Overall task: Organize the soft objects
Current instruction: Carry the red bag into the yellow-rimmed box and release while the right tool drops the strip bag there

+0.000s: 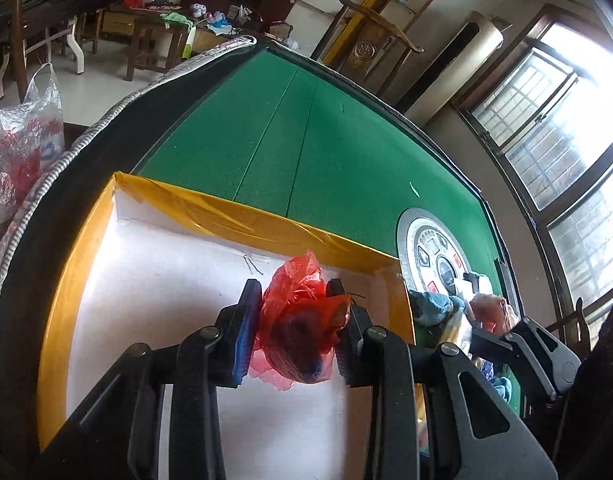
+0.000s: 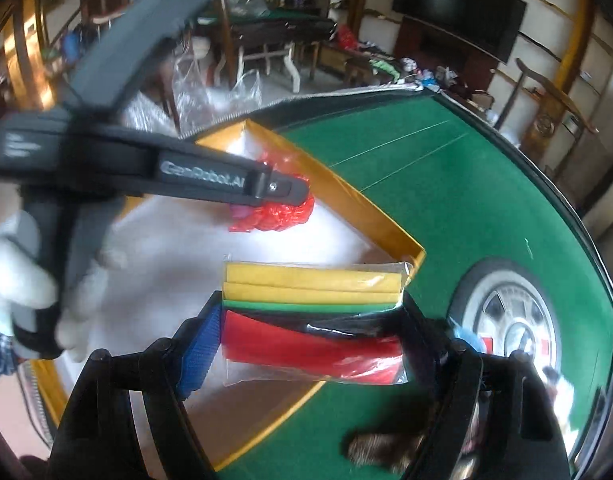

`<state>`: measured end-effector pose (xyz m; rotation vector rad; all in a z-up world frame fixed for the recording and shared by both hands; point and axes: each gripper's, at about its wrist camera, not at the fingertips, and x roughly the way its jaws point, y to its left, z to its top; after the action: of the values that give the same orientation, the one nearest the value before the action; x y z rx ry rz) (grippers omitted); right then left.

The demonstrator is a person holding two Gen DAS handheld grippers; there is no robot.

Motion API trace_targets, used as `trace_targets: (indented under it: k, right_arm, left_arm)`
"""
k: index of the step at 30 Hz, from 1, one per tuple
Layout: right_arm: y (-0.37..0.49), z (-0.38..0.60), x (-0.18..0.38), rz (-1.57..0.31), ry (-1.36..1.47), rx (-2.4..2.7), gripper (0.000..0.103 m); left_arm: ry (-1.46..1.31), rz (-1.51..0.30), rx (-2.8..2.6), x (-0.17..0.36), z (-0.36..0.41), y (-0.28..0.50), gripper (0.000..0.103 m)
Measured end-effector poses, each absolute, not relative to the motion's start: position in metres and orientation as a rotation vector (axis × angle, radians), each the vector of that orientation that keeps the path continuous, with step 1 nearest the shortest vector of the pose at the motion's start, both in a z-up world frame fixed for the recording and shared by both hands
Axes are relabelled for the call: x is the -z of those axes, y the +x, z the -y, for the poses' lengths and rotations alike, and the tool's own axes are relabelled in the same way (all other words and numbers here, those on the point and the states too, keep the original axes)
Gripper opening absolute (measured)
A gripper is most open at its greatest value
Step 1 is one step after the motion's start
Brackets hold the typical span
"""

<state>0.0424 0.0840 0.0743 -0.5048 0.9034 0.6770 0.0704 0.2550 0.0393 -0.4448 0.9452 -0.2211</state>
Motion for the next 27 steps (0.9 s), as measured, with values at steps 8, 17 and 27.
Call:
trace_targets:
  k: [8, 17, 27]
  right_arm:
    - [0.068, -0.125, -0.055, -0.91, -0.634, -0.661, 0.078]
    - [0.074, -0.119, -0.068, -0.894, -0.575, -0.633, 0.081]
    - [0.036, -0.019, -0.128, -0.767, -0.269, -0.502, 0.081]
  left_arm:
    - [-0.524, -0.973, 0.222, -0.033, -0.267, 0.072, 0.06]
    - [-0.638, -0.909, 0.192, -0.044, -0.279, 0.044, 0.065]
    - [-0.592, -0.985, 0.122, -0.009, -0.252, 0.014, 0.068]
